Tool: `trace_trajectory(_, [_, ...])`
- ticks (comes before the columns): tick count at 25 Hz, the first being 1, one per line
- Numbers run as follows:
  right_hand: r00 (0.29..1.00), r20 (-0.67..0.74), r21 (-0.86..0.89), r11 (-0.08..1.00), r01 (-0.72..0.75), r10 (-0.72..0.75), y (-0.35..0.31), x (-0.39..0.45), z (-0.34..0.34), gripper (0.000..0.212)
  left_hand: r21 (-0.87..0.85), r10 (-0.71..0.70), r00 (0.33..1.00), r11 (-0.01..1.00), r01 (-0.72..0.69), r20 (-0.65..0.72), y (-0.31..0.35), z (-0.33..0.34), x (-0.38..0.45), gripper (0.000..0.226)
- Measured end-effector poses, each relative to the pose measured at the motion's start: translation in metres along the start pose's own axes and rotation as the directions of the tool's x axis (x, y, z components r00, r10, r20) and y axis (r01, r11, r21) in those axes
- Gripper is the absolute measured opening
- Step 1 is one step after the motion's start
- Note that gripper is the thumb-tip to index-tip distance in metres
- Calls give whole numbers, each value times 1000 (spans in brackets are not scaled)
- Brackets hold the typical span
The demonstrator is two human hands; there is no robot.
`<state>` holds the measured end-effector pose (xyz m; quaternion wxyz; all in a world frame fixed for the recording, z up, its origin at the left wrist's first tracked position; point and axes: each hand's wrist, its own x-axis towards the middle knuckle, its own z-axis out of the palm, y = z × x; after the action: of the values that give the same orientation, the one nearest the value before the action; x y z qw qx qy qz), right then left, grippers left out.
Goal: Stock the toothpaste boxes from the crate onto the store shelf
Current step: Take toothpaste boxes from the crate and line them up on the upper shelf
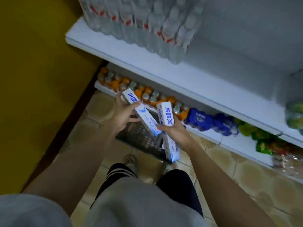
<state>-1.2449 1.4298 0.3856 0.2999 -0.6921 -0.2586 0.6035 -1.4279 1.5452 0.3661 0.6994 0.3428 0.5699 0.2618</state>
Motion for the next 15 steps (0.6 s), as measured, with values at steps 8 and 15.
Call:
trace_trajectory(8, [981,-172,190,974,121,-89,-121,-79,-18,48,-342,28,1000,939,-27,-1,133,-16,-51,46])
trace_trajectory(15, [912,-343,102,957,273,-224,-186,-120,-67,48,595,-177,871,789,-153,458,255,-26,-55,65])
